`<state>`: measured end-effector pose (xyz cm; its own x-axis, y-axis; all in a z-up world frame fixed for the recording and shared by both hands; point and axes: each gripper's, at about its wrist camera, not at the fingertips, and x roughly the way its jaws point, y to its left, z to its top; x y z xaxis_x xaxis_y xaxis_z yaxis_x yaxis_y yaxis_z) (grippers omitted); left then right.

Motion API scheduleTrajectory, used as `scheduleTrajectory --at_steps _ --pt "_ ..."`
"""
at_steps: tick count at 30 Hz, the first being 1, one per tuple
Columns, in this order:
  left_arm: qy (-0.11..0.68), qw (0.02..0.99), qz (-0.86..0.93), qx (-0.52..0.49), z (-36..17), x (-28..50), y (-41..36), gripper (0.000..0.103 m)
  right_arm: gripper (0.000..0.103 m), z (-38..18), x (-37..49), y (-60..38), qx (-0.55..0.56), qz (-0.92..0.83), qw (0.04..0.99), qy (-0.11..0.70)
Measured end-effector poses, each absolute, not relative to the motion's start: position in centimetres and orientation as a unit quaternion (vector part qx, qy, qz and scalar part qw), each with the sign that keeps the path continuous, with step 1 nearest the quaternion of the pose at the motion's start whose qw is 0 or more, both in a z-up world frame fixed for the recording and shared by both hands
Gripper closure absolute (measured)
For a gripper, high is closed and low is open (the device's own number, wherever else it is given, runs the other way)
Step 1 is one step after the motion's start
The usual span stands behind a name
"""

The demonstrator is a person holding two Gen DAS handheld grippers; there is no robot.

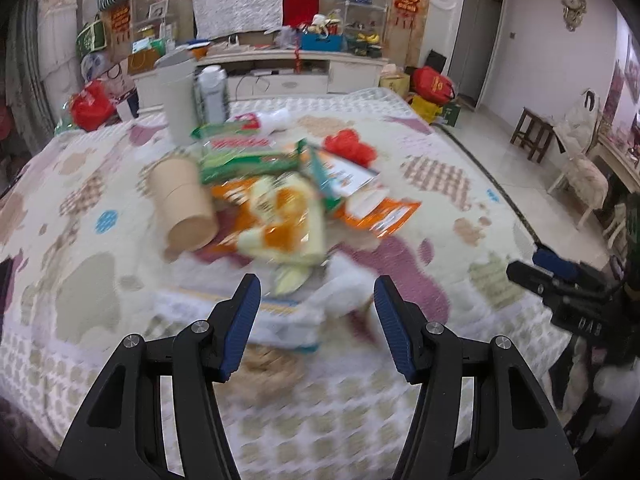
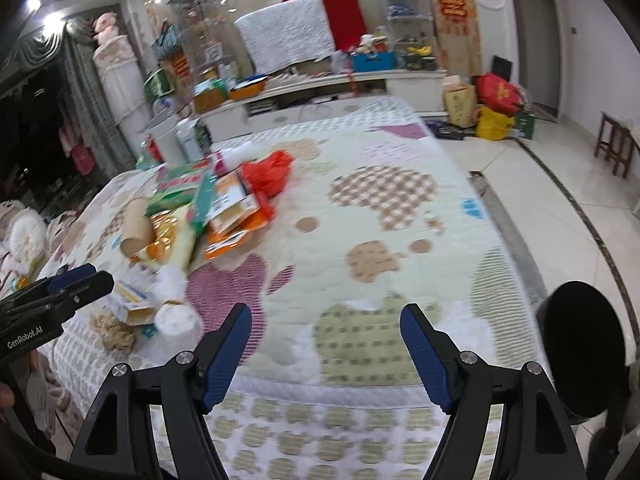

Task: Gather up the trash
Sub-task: 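Grasp the crumpled tan paper with the left tool while the right tool grasps the white tissue bundle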

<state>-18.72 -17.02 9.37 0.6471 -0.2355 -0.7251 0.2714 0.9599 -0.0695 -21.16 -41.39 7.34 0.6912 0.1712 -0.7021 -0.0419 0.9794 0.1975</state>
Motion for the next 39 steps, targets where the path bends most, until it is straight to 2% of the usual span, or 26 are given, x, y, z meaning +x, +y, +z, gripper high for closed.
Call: scheduleTrajectory --at_steps 10,23,25,27,29,31,33,39 --pt "0.438 0.888 -0.138 0.004 6.4 -20.4 -12.0 0.045 0.028 5.7 -19.2 -35.3 0.089 0.175 0.888 0.417" --pt "0.447 0.88 -0.157 -0.03 4.0 -18.2 -11.6 0.045 0.029 3.4 -15.9 -30.2 0.042 0.214 0.87 0.442" --pt "0.45 0.878 -0.16 -0.038 3.7 -17.9 -11.5 0.045 0.035 3.1 -15.7 -29.7 0.031 0.212 0.871 0.442" --pt "0.453 0.875 -0.163 -0.048 3.4 -17.7 -11.4 0.045 0.049 2.7 -15.3 -29.4 0.027 0.211 0.87 0.445" --pt "0.456 0.872 -0.169 -0.054 3.1 -17.5 -11.4 0.046 0.059 2.4 -15.0 -29.3 0.03 0.215 0.867 0.449" --pt "0.457 0.87 -0.175 -0.056 2.9 -17.5 -11.5 0.054 0.063 2.2 -14.9 -29.2 0.028 0.218 0.867 0.448" --pt "0.459 0.867 -0.182 -0.06 2.9 -17.6 -11.5 0.06 0.075 2.3 -15.2 -29.3 0.028 0.221 0.868 0.443" --pt "0.457 0.86 -0.222 -0.055 5.0 -19.0 -12.6 0.065 0.075 4.2 -16.8 -31.7 0.046 0.219 0.879 0.421"
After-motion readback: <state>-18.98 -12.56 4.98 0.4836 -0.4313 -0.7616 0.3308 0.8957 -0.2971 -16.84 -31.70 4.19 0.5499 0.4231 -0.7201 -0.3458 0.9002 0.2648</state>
